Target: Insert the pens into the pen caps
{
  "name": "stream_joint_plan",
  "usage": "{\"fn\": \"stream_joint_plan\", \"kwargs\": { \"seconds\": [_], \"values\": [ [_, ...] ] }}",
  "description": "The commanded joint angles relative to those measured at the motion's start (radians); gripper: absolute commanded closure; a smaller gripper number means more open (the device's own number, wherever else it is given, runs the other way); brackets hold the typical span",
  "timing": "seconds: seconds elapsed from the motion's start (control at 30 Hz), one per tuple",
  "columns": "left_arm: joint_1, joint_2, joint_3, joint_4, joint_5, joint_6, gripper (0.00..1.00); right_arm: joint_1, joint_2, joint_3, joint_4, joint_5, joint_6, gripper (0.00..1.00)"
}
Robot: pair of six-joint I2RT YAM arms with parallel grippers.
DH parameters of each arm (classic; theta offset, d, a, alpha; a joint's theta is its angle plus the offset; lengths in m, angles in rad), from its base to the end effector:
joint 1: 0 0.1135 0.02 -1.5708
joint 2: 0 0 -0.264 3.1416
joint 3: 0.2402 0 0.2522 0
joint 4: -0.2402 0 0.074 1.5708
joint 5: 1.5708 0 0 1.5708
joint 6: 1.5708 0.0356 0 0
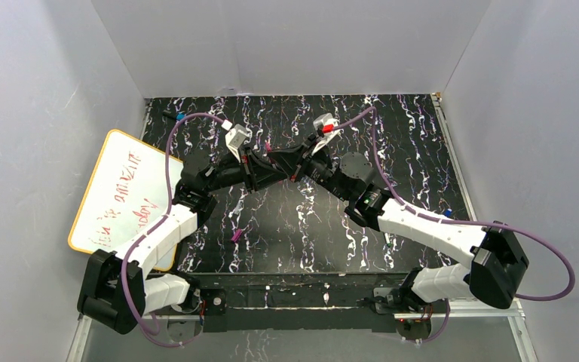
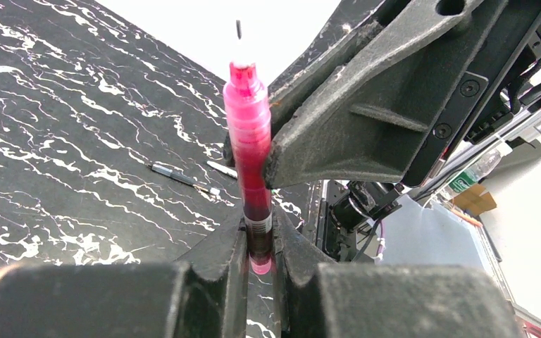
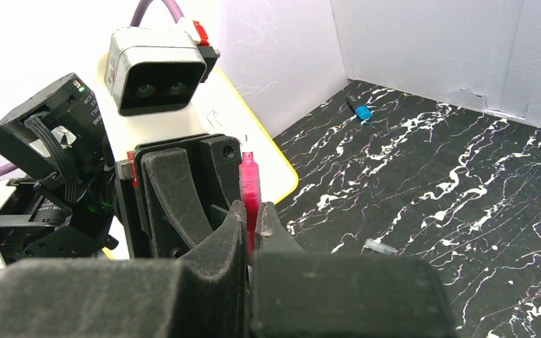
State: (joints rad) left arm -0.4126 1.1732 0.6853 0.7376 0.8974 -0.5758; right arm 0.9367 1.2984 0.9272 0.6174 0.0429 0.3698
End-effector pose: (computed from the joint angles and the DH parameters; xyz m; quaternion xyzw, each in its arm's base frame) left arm 0.2229 -0.1279 0.3188 0.2964 0.5789 -0.5718 0.5001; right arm 0.1821 0.2450 0.3615 -0.1557 0.5950 0.4687 0.6341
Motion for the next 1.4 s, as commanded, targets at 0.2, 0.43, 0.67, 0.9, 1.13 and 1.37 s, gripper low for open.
{"fn": "stream_joint_plan", "kwargs": {
  "seconds": [0.2, 0.43, 0.67, 0.9, 1.13, 1.37],
  "values": [
    [-0.022, -0.042, 0.007, -0.026, 0.061, 0.064, 1.00, 0.002, -0.070, -0.028, 0.055, 0.111, -0.036, 0.99],
    [-0.022, -0.056, 0.034, -0.160, 0.055, 0.155, 1.00, 0.002, -0.104, -0.041, 0.015, 0.156, -0.090, 0.99],
    [-0.022, -0.061, 0.040, -0.191, 0.053, 0.176, 1.00, 0.002, -0.131, -0.062, -0.011, 0.196, -0.125, 0.99],
    [-0.022, -0.060, 0.043, -0.205, 0.056, 0.186, 1.00, 0.002, -0.121, -0.049, -0.039, 0.209, -0.131, 0.99],
    [-0.022, -0.061, 0.049, -0.261, 0.049, 0.223, 1.00, 0.002, -0.081, 0.019, -0.113, 0.223, -0.127, 0.53],
    [-0.022, -0.085, 0.043, -0.359, 0.010, 0.283, 1.00, 0.002, -0.126, 0.057, -0.160, 0.245, -0.183, 0.33]
  ]
}}
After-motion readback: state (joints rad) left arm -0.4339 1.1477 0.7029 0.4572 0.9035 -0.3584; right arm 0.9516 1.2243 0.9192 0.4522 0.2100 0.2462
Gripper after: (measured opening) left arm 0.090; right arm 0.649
